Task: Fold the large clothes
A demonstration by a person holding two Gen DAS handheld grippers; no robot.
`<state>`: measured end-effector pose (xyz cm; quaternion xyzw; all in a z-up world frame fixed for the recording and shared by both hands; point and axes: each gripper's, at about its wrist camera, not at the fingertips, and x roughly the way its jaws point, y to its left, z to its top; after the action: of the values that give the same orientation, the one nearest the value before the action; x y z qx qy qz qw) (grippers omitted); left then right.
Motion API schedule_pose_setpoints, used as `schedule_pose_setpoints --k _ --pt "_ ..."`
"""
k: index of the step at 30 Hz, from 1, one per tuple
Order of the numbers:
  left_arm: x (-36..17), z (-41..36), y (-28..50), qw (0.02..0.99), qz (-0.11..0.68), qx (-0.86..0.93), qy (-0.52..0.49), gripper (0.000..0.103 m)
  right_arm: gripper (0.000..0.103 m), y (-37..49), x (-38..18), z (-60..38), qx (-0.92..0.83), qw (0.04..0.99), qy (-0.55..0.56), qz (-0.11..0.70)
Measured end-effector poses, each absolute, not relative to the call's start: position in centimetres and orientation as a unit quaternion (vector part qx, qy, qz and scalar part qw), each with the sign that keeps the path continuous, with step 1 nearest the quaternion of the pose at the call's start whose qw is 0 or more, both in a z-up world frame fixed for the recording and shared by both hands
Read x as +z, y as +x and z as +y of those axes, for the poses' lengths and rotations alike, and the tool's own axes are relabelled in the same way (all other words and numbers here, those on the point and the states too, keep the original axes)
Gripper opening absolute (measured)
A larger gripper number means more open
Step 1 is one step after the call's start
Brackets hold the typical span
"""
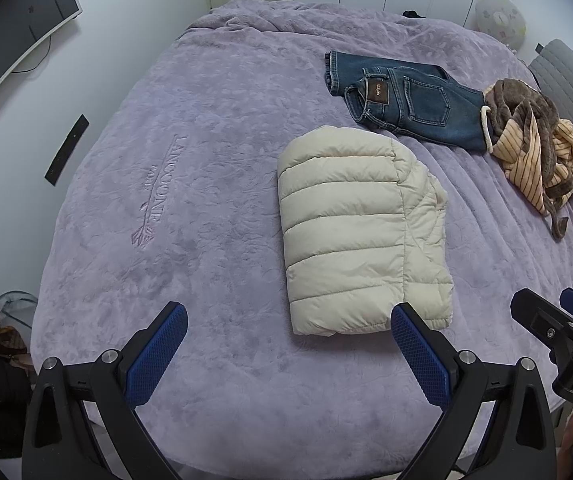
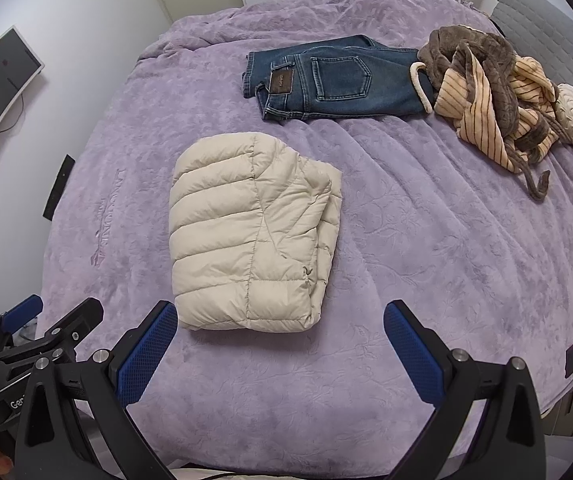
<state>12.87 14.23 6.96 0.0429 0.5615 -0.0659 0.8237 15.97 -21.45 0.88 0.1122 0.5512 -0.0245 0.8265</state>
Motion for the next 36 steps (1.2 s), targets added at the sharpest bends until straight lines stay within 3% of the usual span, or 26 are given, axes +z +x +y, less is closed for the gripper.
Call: schedule_pose_setpoints --k 36 --pt "6.2 14.5 14.0 0.820 0.567 -0.067 0.048 0.102 0.103 16.8 0.4 -21.9 -0.023 0.822 0.110 0.558"
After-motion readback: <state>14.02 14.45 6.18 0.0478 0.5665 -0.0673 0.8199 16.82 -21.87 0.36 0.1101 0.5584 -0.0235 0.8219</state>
